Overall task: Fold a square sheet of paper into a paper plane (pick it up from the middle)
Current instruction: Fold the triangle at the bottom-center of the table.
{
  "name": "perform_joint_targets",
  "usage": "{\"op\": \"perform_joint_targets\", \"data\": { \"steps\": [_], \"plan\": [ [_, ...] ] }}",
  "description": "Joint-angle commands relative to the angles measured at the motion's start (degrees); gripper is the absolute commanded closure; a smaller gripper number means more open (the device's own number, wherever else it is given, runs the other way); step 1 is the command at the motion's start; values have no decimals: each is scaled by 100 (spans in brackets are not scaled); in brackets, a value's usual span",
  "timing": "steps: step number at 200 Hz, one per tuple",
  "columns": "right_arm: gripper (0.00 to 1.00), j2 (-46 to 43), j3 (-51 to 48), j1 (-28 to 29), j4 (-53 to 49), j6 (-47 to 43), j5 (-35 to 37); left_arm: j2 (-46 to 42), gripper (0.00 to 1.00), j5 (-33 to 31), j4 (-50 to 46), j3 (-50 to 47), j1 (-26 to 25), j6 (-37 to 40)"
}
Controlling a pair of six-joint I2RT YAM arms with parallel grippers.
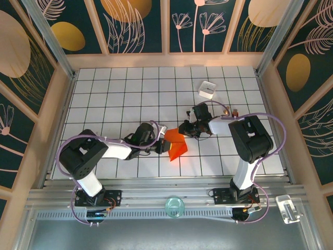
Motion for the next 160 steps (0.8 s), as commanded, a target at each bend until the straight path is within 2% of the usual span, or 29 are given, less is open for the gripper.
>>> {"op": "perform_joint_targets", "data": {
  "steps": [1,67,160],
  "plan": [
    [85,61,-176,64,-210,-35,322,68,100,179,-14,-77,36,111],
    [86,74,-186,91,-198,-31,338,82,100,353,88,-148,35,-17],
    [86,85,-223,103,-165,-46,348,330,100,160,-15,-114,39,24]
  ]
}}
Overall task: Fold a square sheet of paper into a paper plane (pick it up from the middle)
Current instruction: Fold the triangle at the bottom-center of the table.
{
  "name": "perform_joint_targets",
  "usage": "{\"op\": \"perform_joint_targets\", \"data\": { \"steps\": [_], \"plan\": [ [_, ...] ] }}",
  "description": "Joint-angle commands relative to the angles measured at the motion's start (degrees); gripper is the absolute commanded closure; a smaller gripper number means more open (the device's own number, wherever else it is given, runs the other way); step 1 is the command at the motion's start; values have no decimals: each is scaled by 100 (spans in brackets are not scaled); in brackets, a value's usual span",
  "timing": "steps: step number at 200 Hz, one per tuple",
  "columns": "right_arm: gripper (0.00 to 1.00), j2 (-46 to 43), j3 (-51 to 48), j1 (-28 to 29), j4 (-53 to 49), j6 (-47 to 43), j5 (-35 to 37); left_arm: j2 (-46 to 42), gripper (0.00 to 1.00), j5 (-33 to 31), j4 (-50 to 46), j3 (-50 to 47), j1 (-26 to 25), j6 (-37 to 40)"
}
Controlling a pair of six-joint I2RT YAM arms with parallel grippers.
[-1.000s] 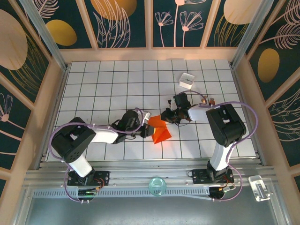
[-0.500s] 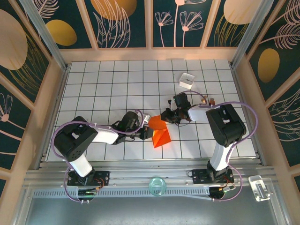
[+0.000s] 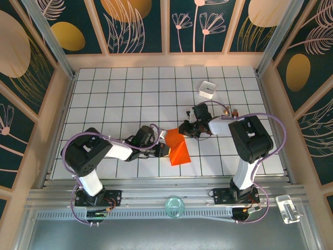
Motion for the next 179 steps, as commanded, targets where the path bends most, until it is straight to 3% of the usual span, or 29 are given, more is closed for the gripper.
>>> {"op": "perform_joint_targets", "data": {
  "steps": [1,88,179],
  "plan": [
    [86,88,-218,86,-167,-45,293,60,100,-4,-8,17,37,33],
    [87,99,-257,81,-154,-50,293,276,100,152,-246,321,40,147],
    [87,72,-218,71,-189,-87,323,16,100,-87,-486,181,37,274]
  ]
}}
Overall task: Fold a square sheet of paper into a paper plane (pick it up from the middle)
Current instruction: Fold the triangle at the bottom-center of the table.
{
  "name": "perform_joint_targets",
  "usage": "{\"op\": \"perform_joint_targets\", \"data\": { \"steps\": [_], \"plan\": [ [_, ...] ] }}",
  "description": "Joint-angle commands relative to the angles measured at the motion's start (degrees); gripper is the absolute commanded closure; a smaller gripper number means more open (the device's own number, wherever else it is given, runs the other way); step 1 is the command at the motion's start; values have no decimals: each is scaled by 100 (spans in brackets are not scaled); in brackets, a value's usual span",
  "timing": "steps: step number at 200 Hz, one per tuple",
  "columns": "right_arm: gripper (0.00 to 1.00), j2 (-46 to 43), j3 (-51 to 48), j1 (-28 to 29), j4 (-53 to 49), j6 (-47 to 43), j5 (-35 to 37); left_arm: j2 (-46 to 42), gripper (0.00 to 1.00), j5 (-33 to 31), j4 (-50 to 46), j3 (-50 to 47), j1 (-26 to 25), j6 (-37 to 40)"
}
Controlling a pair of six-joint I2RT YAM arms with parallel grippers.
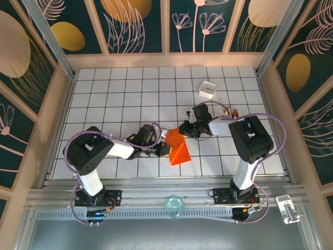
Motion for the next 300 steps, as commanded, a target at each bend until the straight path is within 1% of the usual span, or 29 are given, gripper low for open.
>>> {"op": "perform_joint_targets", "data": {
  "steps": [1,49,106,158,192,232,268,300],
  "plan": [
    [87,93,-151,73,-299,-87,295,-122,100,-90,-292,-40,36,163],
    [87,93,-155,79,-290,-83,302,-193,100,-85,-302,-52,38,176],
    [87,93,-158,75,-307,-72,311,40,100,29,-331,177,41,168],
    [87,71,-177,66,-311,-87,320,22,100,-116,-498,77,39,223],
    [83,45,-52,65,-374,-129,285,38,100,-300,-708,72,36,251],
    [78,-189,217,29,-505,-219,130,87,100,-443,-990,122,38,362],
    [77,-496,396,-16,-640,-199,22,167,100,-485,-1139,184,35,413],
    [76,-850,358,-37,-782,-208,-5,260,100,-516,-1155,222,40,413]
  ]
}}
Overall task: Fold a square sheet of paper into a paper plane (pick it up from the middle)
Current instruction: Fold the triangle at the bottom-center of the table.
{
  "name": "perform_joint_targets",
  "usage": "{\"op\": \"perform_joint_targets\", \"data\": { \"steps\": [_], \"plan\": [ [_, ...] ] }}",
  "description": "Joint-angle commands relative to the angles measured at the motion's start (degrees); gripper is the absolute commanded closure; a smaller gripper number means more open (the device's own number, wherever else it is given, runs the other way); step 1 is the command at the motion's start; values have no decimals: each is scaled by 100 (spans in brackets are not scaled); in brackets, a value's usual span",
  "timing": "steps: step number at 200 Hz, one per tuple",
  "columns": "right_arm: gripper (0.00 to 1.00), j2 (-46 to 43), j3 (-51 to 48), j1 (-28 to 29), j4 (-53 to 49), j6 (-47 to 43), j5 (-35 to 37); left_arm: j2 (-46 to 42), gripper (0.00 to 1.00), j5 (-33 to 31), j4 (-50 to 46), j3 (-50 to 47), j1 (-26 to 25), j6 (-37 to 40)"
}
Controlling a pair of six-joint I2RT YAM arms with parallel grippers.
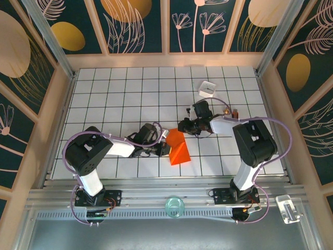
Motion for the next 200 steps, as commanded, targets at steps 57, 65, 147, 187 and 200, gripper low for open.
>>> {"op": "perform_joint_targets", "data": {
  "steps": [57,65,147,187,200],
  "plan": [
    [77,-1548,-751,-27,-444,106,-90,440,100,-509,-785,143,31,190],
    [78,-1730,-912,-1,-458,165,-91,464,100,-548,-837,159,35,190],
    [80,-2636,-1567,446,-723,624,190,641,100,-946,-1466,345,30,-28],
    [80,-2671,-1628,446,-720,673,226,787,100,-1136,-1954,610,29,-112],
    [80,-2705,-1661,448,-715,701,234,823,100,-1232,-2116,690,21,-152]
  ]
}}
